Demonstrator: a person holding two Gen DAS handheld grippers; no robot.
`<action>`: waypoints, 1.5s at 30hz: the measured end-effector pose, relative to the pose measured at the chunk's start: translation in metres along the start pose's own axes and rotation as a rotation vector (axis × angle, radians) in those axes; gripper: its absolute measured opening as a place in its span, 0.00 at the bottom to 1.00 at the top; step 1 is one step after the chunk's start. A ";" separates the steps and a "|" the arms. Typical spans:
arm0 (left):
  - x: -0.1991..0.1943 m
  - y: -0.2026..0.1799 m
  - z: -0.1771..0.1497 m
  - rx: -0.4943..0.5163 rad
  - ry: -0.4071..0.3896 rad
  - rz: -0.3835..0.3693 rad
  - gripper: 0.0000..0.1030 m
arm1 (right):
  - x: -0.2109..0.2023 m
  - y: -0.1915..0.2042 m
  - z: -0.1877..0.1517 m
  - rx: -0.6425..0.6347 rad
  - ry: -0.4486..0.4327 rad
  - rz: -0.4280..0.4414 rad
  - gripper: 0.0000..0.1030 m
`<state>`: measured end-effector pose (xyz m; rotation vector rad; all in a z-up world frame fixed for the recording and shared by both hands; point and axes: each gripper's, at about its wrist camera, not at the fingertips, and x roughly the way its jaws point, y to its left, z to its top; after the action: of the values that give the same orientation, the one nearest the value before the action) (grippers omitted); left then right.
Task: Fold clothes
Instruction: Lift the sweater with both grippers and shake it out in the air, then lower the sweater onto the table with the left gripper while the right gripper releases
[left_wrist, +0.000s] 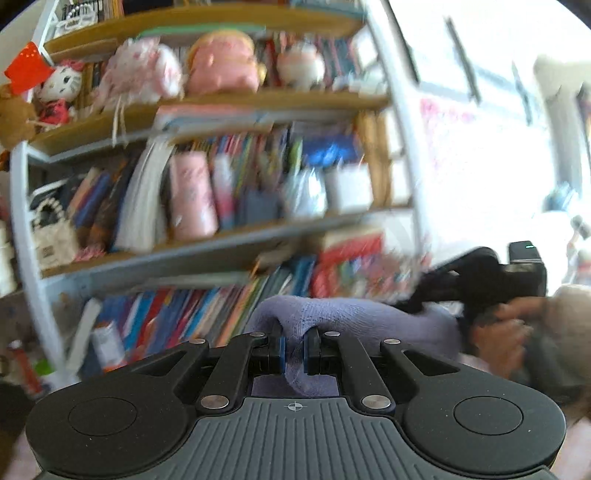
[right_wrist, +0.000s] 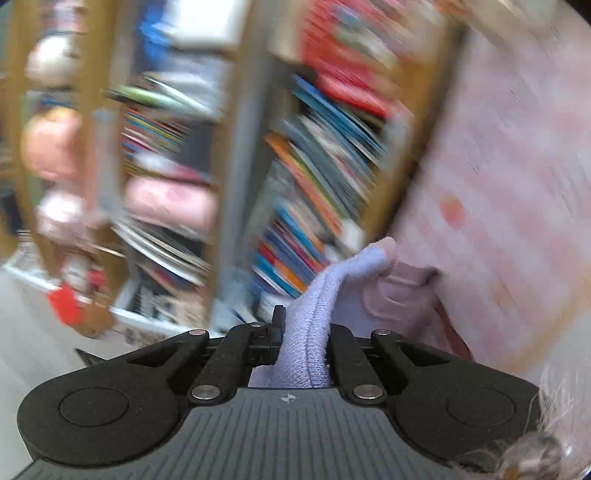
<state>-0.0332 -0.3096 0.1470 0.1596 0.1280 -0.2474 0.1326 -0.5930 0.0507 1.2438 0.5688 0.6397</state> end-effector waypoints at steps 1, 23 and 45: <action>-0.004 0.001 0.010 -0.022 -0.041 -0.034 0.08 | -0.005 0.020 0.011 -0.046 -0.035 0.049 0.04; 0.023 0.154 -0.173 -0.504 0.520 0.079 0.03 | 0.222 0.015 -0.081 -0.482 0.315 -0.444 0.04; 0.021 0.203 -0.193 -0.502 0.644 0.283 0.13 | 0.205 -0.007 -0.138 -0.679 0.394 -0.516 0.49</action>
<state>0.0175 -0.0870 -0.0161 -0.2489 0.7935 0.1319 0.1796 -0.3557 0.0023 0.3064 0.8696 0.5656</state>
